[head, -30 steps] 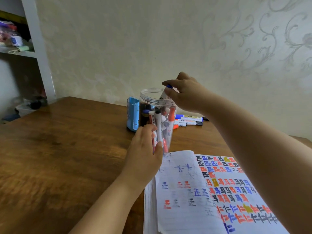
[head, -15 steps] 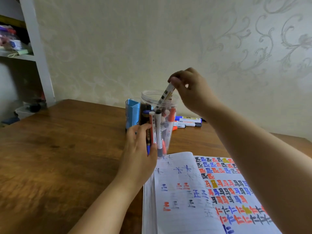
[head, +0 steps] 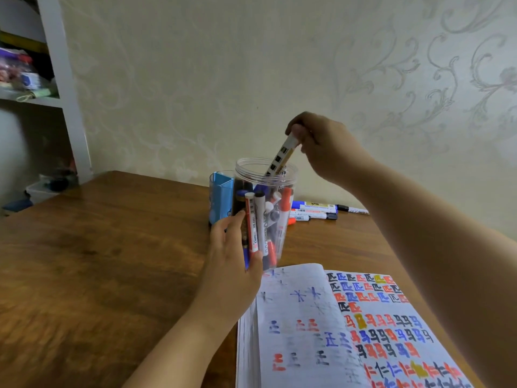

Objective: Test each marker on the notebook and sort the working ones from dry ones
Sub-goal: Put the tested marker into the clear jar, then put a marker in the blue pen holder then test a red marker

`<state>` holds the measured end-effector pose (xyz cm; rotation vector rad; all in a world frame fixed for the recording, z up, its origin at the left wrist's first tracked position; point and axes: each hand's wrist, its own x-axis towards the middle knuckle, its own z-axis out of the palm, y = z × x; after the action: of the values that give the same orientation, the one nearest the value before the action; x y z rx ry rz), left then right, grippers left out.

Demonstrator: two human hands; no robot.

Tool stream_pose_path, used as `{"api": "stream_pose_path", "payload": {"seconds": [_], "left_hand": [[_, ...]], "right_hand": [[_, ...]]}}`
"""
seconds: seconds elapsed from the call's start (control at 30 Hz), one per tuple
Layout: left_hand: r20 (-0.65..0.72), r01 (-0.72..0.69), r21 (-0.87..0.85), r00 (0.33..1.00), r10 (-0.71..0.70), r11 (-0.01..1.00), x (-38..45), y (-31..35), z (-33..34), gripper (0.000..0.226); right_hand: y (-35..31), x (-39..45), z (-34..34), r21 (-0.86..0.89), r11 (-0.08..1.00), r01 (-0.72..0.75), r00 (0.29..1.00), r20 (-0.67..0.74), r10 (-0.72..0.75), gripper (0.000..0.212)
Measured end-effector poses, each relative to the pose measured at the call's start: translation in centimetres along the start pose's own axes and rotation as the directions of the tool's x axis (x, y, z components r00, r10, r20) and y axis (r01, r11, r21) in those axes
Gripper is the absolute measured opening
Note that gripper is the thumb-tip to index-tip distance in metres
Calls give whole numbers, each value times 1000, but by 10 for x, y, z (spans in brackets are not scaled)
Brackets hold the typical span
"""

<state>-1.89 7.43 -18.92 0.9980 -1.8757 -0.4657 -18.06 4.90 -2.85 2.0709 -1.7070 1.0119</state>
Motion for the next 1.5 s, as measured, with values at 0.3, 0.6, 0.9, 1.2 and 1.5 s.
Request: {"api": "stream_pose_path", "payload": {"seconds": [0.3,0.6,0.9,1.2,1.5], "left_hand": [[-16,243,-147,969,-247,959,31,6,17,108],[-97,307,-166,941,-326,937,44,-2,0,99],[-166,452,-123,869,-467,884,28,-28,-70,109],[-294,401,66,883,-366,913,18,-31,-83,99],[15,-91,322,996,91,942,-10,-13,-33,48]], "right_hand": [[2,-26,-4,263,958,-114,971,-177,164,15],[2,-41,-29,487,854,-186,880,-304,364,15],[8,-76,9,569,703,-427,807,-111,580,18],[7,-96,32,463,717,-521,814,17,581,14],[8,-109,31,481,711,-514,821,34,570,14]]}}
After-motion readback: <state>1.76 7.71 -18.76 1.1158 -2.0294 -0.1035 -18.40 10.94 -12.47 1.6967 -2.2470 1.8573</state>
